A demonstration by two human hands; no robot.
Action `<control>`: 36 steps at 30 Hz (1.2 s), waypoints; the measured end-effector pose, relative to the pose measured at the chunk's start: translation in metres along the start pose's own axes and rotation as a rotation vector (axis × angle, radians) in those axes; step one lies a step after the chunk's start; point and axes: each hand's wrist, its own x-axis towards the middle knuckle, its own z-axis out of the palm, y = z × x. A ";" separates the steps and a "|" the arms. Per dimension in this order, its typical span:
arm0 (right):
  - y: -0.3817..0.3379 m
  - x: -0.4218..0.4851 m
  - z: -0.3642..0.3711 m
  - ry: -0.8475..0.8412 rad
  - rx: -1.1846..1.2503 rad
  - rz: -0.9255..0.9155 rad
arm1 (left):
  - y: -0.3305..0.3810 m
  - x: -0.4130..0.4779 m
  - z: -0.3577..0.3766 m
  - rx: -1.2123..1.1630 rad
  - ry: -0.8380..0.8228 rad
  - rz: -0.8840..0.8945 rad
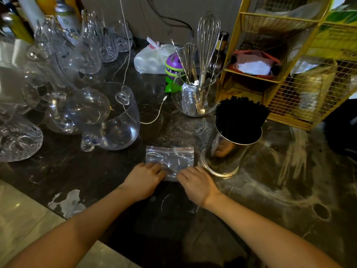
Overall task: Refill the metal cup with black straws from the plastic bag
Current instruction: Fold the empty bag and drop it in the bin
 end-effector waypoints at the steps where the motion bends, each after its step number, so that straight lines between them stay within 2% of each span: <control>1: 0.002 0.001 -0.001 0.007 -0.022 0.027 | -0.001 0.001 0.000 0.005 0.004 -0.004; 3: 0.006 0.004 0.000 -0.043 0.055 0.055 | -0.004 0.003 -0.002 -0.053 0.030 -0.025; 5: 0.009 0.007 0.001 -0.071 0.253 0.165 | -0.008 0.004 -0.005 -0.198 0.074 -0.057; 12: 0.019 0.015 -0.002 0.081 0.756 0.526 | -0.026 0.005 -0.015 -0.658 0.023 -0.322; 21: 0.016 0.024 0.001 0.111 0.730 0.629 | -0.034 0.006 -0.008 -1.011 0.062 -0.628; 30: 0.012 0.034 0.005 0.112 0.692 0.652 | -0.037 0.009 0.003 -0.968 0.101 -0.847; 36: 0.016 0.041 0.008 0.133 0.812 0.748 | -0.036 0.010 0.002 -0.948 0.164 -0.951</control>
